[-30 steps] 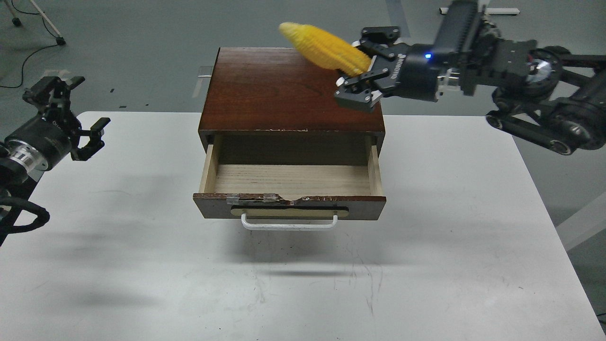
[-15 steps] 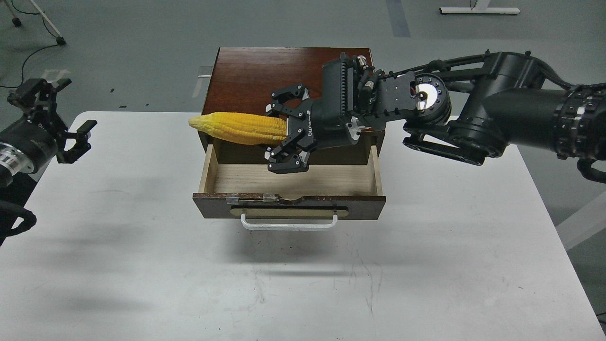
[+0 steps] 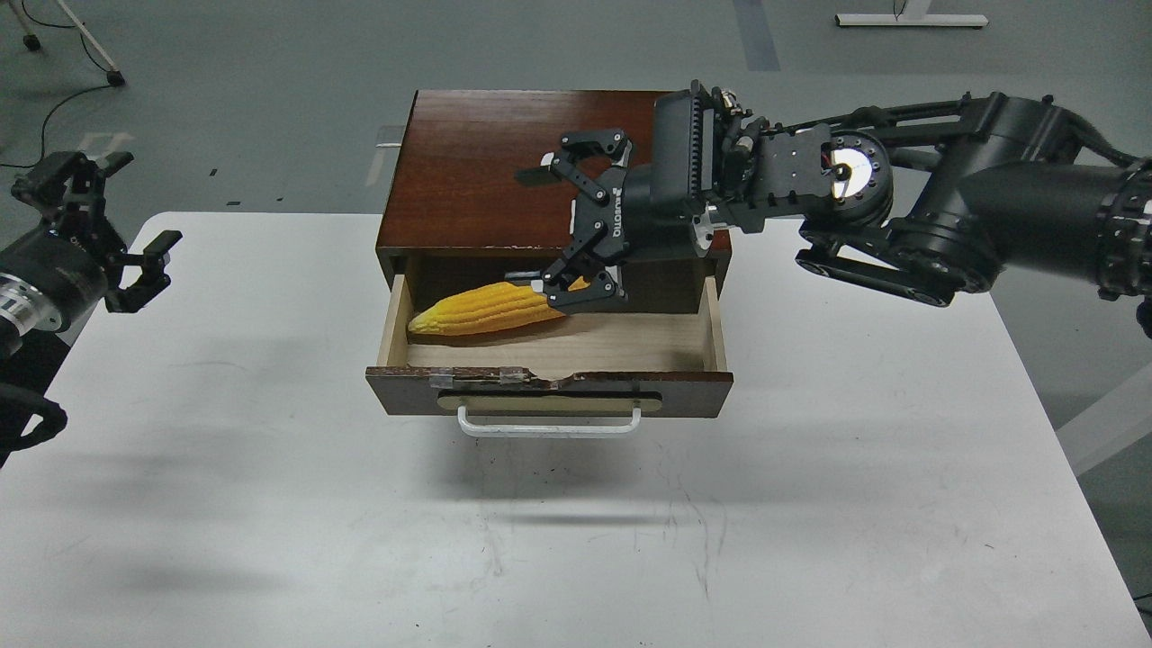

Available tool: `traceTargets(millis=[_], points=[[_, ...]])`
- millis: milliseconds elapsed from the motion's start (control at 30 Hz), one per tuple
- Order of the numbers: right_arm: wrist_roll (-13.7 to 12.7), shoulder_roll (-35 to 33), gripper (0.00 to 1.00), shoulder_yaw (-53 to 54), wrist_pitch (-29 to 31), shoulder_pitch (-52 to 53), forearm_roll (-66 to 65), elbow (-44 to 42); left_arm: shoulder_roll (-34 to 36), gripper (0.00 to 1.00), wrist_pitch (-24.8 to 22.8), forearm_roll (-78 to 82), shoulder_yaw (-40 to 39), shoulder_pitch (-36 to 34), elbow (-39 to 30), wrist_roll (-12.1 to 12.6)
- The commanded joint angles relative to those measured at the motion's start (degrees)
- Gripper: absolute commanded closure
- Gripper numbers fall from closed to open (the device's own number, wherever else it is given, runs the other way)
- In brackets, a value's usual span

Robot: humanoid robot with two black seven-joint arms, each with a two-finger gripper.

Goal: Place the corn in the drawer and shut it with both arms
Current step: 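Lower the corn into the open drawer and open the right gripper, then withdraw the right gripper away from the drawer, then bring the left gripper in front of the drawer handle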

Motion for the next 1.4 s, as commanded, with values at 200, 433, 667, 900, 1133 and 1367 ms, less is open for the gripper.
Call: traceTargets(millis=[200,433,667,900,1133,1367], points=[[0.0,-11.33,0.01,13.0,6.25,0.39,43.75,0.6,-0.1,0.02,-0.25,0.0,0.01,-0.17,0.52,-0.07],[-3.82,-28.21,0.02,19.96,29.27,-8.03,97.58,-0.62,0.34,0.02,-0.16,0.79,0.18,-0.7,0.61,-5.25],[-5.41,-36.66,0.01,23.03,37.3,-28.33,109.15,2.36,0.16,0.02,0.1,16.33,0.01,-2.81,0.61,-10.85],[-5.06,-36.67,0.0,26.99,37.13,-38.8,109.06,2.45,1.47,0.02,9.4,35.48,0.01,-9.75,-3.24,-10.85],[-4.79,-36.84,0.0,27.08,36.86,-41.53,108.8,1.84,10.33,0.98,12.97,65.65,-0.08,-14.5,-23.59,-10.85],[-4.79,-36.84,0.0,26.82,36.77,-41.88,108.71,1.75,24.58,1.0,5.03,65.57,0.62,-13.71,-54.65,-10.85]])
